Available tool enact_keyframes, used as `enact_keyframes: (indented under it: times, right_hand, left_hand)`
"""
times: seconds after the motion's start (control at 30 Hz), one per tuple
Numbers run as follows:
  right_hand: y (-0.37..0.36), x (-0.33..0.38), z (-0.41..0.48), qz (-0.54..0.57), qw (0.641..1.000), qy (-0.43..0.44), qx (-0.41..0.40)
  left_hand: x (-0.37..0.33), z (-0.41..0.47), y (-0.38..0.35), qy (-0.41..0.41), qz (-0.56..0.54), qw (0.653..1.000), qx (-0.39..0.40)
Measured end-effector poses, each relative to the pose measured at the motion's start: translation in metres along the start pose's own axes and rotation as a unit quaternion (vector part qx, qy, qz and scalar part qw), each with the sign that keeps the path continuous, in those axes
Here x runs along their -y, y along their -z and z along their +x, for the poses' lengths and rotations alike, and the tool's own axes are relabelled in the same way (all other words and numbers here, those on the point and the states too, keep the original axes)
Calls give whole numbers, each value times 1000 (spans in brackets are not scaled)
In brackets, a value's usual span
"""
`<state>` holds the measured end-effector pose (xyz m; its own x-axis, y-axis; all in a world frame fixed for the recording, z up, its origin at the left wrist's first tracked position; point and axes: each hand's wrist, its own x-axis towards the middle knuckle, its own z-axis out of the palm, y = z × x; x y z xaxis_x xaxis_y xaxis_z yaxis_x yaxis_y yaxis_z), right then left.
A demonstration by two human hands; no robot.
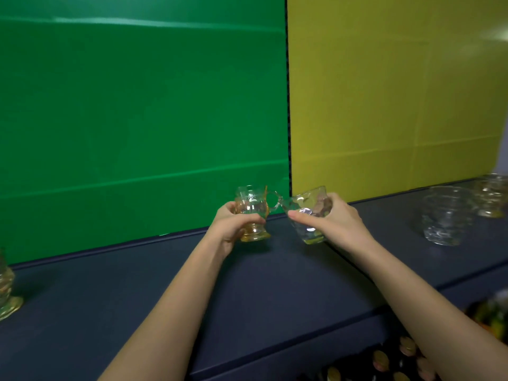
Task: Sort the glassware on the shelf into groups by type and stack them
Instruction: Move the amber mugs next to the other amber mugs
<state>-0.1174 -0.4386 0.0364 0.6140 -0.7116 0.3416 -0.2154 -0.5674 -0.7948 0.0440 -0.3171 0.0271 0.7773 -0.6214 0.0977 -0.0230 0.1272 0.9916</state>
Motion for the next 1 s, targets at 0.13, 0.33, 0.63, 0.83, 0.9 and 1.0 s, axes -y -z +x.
enact_keyframes:
  times: [0.13,0.33,0.63,0.83,0.9,1.0]
  right_hand:
    - [40,-12,-15,19,1000,8,-18]
    - [107,-46,-40,53,997,23,-43]
    - [217,-115,-54,60,997,31,-46]
    - [282,-173,-45,72,996,40,-41]
    - [297,-189,-38,77,996,31,-32]
    - [309,-209,-25,89,996,24,-18]
  left_hand:
    - [-10,-21,-27,-60,65,996,31]
    - [-7,-62,-85,-131,94,985,68]
    - [12,-108,-209,-174,84,978,78]
    - [33,-118,-286,-189,90,977,46]
    - [35,-119,-302,-189,89,977,34]
    - [38,-117,-316,-189,95,977,24]
